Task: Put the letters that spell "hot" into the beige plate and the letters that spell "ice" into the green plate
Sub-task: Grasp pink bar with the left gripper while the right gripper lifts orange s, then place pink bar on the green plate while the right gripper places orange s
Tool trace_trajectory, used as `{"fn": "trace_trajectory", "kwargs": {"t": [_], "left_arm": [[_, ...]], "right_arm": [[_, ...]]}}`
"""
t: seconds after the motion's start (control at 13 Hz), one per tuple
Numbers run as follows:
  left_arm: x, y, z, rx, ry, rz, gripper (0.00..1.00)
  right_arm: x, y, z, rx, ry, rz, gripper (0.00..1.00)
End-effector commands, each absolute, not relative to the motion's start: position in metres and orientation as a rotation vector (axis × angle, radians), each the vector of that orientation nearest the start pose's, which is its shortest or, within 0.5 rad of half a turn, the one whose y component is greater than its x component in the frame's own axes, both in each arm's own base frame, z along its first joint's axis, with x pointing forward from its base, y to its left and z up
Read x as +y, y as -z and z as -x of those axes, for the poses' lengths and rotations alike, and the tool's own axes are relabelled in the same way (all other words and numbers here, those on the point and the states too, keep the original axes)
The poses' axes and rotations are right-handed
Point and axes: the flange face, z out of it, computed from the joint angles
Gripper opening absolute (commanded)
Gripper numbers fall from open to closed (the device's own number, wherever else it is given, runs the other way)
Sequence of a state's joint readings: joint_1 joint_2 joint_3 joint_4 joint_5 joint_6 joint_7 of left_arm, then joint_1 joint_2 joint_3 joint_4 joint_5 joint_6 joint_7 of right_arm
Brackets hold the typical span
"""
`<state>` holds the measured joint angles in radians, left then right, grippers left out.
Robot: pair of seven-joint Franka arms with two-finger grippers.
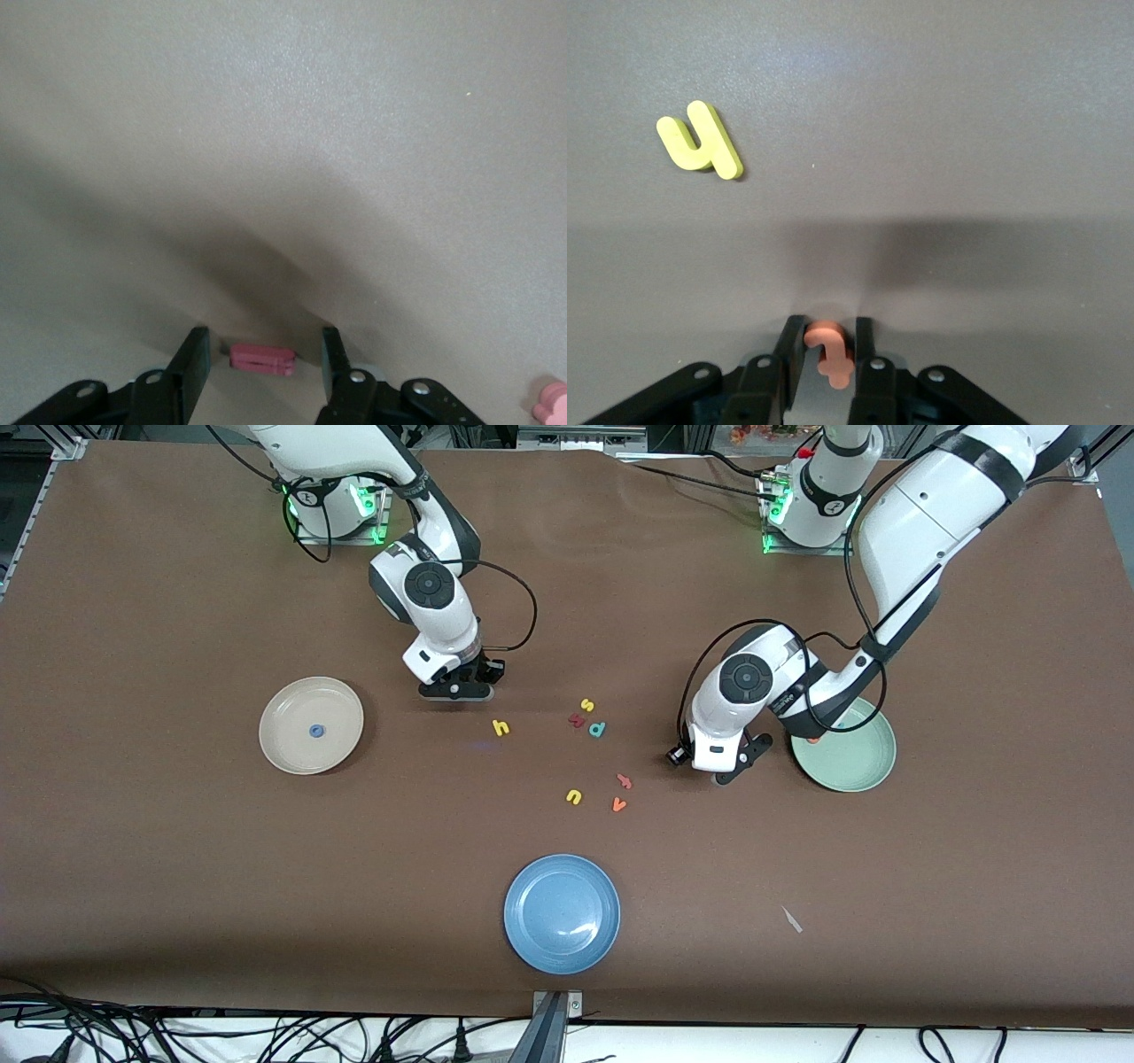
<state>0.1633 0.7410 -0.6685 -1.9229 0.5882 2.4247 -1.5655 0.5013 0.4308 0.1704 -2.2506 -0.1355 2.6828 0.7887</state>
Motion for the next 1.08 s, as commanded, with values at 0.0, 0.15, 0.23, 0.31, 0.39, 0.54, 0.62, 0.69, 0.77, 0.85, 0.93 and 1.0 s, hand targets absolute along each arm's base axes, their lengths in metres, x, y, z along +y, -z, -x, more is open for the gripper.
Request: {"fn": "trace_trajectory", "kwargs": {"t": [0.0,0.15,0.23,0.31,0.39,0.54,0.62,0.69,0.77,0.85,0.93,1.0], "left_arm": [[-0.294,-0.16,-0.534,-1.104,-0.082,2.947,0.56],[-0.294,-0.159,-0.534,-1.104,-0.084,2.947,0.47],[-0.294,-0.159,-0.534,-1.102,-0.084,2.948,0.4],[-0.294,-0.159,-0.534,-1.101,-0.084,2.948,0.35],[-0.294,-0.159,-0.535,-1.103,-0.083,2.948,0.32],[-0.293,-0.159,-0.534,-1.099,-0.084,2.949,0.26],[-0.292,-0.159,-0.535,-1.098,-0.084,2.949,0.26],[-0.29,-0.16,-0.537,-1.098,-0.083,2.948,0.26],[-0.287,-0.163,-0.54,-1.1,-0.076,2.948,0.26],[-0.284,-0.167,-0.543,-1.106,-0.068,2.946,0.26],[-0.276,-0.174,-0.549,-1.119,-0.06,2.947,0.26],[-0.266,-0.183,-0.555,-1.106,-0.061,2.952,0.23]], "right_arm": [[0.344,-0.166,-0.411,0.006,0.001,3.126,0.15],[0.344,-0.176,-0.413,-0.036,0.017,3.124,0.11],[0.341,-0.184,-0.415,-0.053,0.008,3.138,0.1],[0.338,-0.19,-0.417,-0.067,-0.003,3.152,0.1],[0.334,-0.2,-0.424,-0.077,0.019,3.146,0.1],[0.311,-0.225,-0.44,-0.092,0.007,3.168,0.1],[0.297,-0.24,-0.449,-0.127,0.005,3.171,0.1],[0.281,-0.251,-0.458,-0.159,0.001,3.175,0.1],[0.262,-0.259,-0.469,-0.188,-0.002,3.178,0.1],[0.241,-0.265,-0.48,-0.224,0.005,3.176,0.1],[0.222,-0.272,-0.489,-0.26,0.014,3.173,0.11],[0.203,-0.275,-0.497,-0.31,0.014,3.17,0.11]]}}
